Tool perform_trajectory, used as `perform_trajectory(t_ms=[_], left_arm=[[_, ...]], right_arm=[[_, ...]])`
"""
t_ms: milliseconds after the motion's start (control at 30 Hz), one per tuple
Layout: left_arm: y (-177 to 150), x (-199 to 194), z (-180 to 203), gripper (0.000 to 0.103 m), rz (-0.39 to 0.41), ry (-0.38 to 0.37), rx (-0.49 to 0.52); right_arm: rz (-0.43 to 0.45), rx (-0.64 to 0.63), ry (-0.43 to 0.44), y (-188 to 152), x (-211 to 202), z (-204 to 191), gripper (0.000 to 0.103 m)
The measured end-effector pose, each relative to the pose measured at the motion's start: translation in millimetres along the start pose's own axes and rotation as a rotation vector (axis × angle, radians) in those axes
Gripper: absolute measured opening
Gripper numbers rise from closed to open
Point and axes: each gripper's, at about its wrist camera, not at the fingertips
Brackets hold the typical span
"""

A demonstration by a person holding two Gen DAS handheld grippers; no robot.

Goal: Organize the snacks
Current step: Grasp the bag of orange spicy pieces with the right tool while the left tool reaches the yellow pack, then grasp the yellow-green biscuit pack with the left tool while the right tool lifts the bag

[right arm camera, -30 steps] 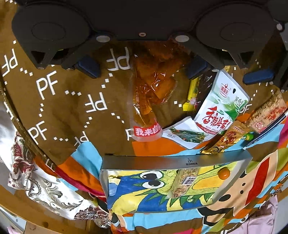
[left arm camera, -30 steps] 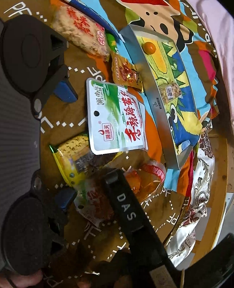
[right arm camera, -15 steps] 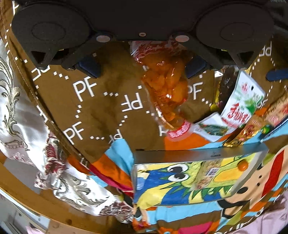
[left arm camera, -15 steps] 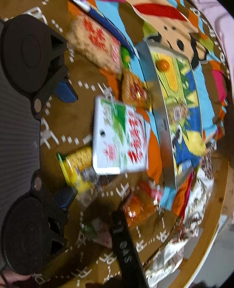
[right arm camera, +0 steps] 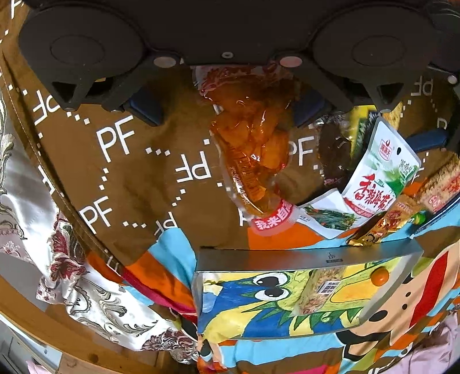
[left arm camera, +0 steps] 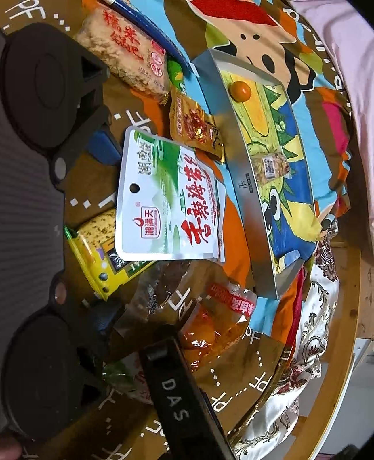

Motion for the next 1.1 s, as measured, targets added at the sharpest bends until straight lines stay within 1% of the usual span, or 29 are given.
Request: perform_trajectory(t_ms=[67, 133, 167, 200, 233, 333, 400, 467, 567, 633, 667, 700, 733, 767, 800, 867, 933, 1100], left_arm=[[0.5, -2.6, -3.4, 0.087, 0.002, 0.006, -0.012], [1.3, -5.3, -9.2, 0.082, -0.003, 0.001, -0.031], [1.1, -7.1, -12.5, 0.079, -0.006, -0.003, -0.043], [0.5, -9.3, -15.6, 0.078, -0.01, -0.002, -0.052], [-0.4, -11.7, -18.4, 0.078, -0.012, 0.005, -0.061], [-1.9, -16.4, -24.8, 0.078, -0.021, 0.019, -0.078], [-0.8, -16.3, -26.1, 0.081, -0.019, 0.017, -0.085], [1.6, -12.7, -24.5, 0.089, -0.01, 0.02, -0.077], [6.4, -3.1, -20.4, 0.09, 0.004, 0.025, -0.061], [7.1, 2.5, -20.4, 0.09, 0.008, 0.033, -0.051], [6.4, 4.1, -21.5, 0.088, 0.012, 0.032, -0.047], [6.2, 4.8, -22.6, 0.086, 0.016, 0.032, -0.045], [6.2, 4.5, -23.5, 0.081, 0.021, 0.033, -0.045], [6.3, 3.6, -24.0, 0.075, 0.025, 0.037, -0.045], [6.6, 2.4, -24.4, 0.072, 0.028, 0.038, -0.045], [6.9, 0.2, -24.6, 0.059, 0.03, 0.033, -0.049], [5.5, -2.6, -23.6, 0.052, 0.027, 0.032, -0.046], [0.5, -12.8, -26.2, 0.052, 0.001, 0.01, -0.065]], right_arm=[[0.003, 0.007, 0.019, -0.4, -2.3, 0.5, 0.087], [-0.001, 0.009, 0.033, -1.4, -4.8, -0.8, 0.078], [0.0, 0.011, 0.037, -1.7, -6.4, -1.2, 0.077], [0.002, 0.014, 0.041, -2.1, -8.0, -1.2, 0.074], [0.004, 0.017, 0.043, -2.3, -9.5, -1.4, 0.072], [0.006, 0.023, 0.047, -3.7, -11.3, -0.7, 0.073], [0.005, 0.041, 0.056, -4.4, -10.2, 0.7, 0.074], [-0.006, 0.05, 0.061, -5.0, -8.3, 0.3, 0.078], [-0.02, 0.014, 0.061, -9.0, -4.2, -6.8, 0.083], [-0.02, -0.017, 0.05, -10.1, -1.9, -11.9, 0.083], [-0.016, -0.025, 0.04, -10.0, -1.2, -13.1, 0.083], [-0.013, -0.029, 0.032, -9.8, -1.0, -13.9, 0.078], [-0.007, -0.037, 0.023, -9.6, -1.2, -14.7, 0.075], [-0.006, -0.038, 0.025, -10.1, -1.4, -14.5, 0.074], [-0.003, -0.033, 0.028, -10.3, -1.7, -13.4, 0.074], [0.001, -0.027, 0.035, -11.1, -3.3, -11.9, 0.072], [0.006, -0.006, 0.059, -12.0, -6.9, -10.4, 0.071], [0.0, 0.035, 0.144, -17.9, -21.6, -12.0, 0.071]])
Point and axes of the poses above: each gripper's, at about its wrist camera, not at the fingertips, and x roughly the way its jaws point, z to its right, y to its top, and after that the axes turned 7 degrees about z, right-handed
